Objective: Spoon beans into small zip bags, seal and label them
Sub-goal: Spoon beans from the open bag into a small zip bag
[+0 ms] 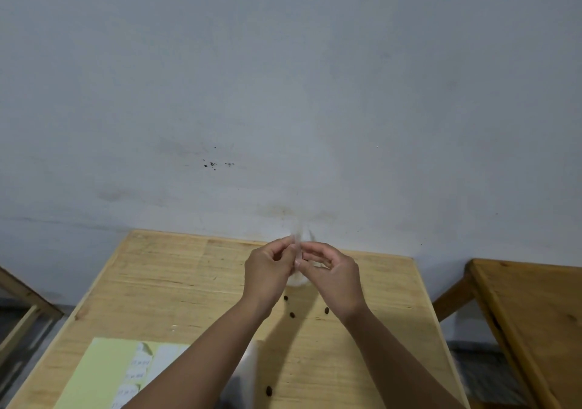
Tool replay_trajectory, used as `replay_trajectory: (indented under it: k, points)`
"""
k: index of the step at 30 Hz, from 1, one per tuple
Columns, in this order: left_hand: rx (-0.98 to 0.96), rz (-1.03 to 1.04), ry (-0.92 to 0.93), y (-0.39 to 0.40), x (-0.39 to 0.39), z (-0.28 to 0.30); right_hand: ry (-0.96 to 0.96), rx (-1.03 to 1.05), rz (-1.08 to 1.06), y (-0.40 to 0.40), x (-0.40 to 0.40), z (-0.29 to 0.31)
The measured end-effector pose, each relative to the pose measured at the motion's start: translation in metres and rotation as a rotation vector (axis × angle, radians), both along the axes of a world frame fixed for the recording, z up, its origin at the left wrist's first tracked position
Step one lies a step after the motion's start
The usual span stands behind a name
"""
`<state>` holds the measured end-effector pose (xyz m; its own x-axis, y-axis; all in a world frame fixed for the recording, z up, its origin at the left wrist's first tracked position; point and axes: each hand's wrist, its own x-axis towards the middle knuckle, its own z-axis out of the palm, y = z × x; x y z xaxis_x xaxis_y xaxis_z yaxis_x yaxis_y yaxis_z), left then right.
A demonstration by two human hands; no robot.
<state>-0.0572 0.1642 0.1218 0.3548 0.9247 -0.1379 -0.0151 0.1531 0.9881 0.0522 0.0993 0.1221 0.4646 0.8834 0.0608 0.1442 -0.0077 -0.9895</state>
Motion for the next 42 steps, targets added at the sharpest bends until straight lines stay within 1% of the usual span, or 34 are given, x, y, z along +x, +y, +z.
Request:
replay_trajectory:
  k: [3,6,10,12,14,18,20,22,25,28,31,33,36,39,42]
  points:
    - [0.025,0.011,0.017,0.001,0.0,0.005,-0.019,0.025,0.008,-0.001,-0.002,0.003]
    - [0.133,0.041,0.06,-0.002,-0.002,0.008,-0.03,0.026,-0.019,0.0,-0.008,0.006]
    - [0.233,0.064,0.131,-0.005,-0.005,0.009,-0.184,0.022,0.009,0.001,-0.014,0.009]
    - [0.24,0.066,0.155,-0.006,-0.004,0.009,-0.289,0.016,-0.018,0.002,-0.015,0.007]
    - [0.236,0.06,0.171,-0.005,-0.004,0.009,-0.34,0.011,-0.051,0.005,-0.017,0.003]
    - [0.217,0.04,0.179,-0.003,-0.01,0.006,-0.268,-0.012,-0.075,0.006,-0.016,0.001]
    - [0.206,0.013,0.185,-0.002,-0.013,0.004,-0.287,-0.042,-0.065,0.008,-0.016,0.002]
    - [0.232,0.009,0.232,-0.001,-0.016,0.003,-0.322,-0.075,-0.089,0.008,-0.016,0.002]
    - [0.264,0.101,0.287,0.003,-0.021,0.001,-0.339,-0.108,-0.192,0.008,-0.011,0.003]
    - [0.296,0.137,0.313,0.006,-0.027,-0.001,-0.32,-0.136,-0.209,0.008,-0.009,0.004]
    - [0.297,0.076,0.278,0.005,-0.03,-0.001,-0.266,-0.147,-0.158,0.008,-0.012,0.008]
    - [0.32,0.021,0.238,0.005,-0.034,-0.002,-0.266,-0.15,-0.088,0.008,-0.014,0.009]
    - [0.433,-0.065,0.214,0.006,-0.042,-0.006,-0.287,-0.163,-0.019,0.006,-0.016,0.009]
    - [0.583,-0.213,0.333,0.011,-0.051,-0.012,-0.323,-0.152,0.005,0.005,-0.02,0.01]
    - [0.659,-0.385,0.464,0.017,-0.055,-0.02,-0.292,-0.164,0.02,0.007,-0.023,0.009]
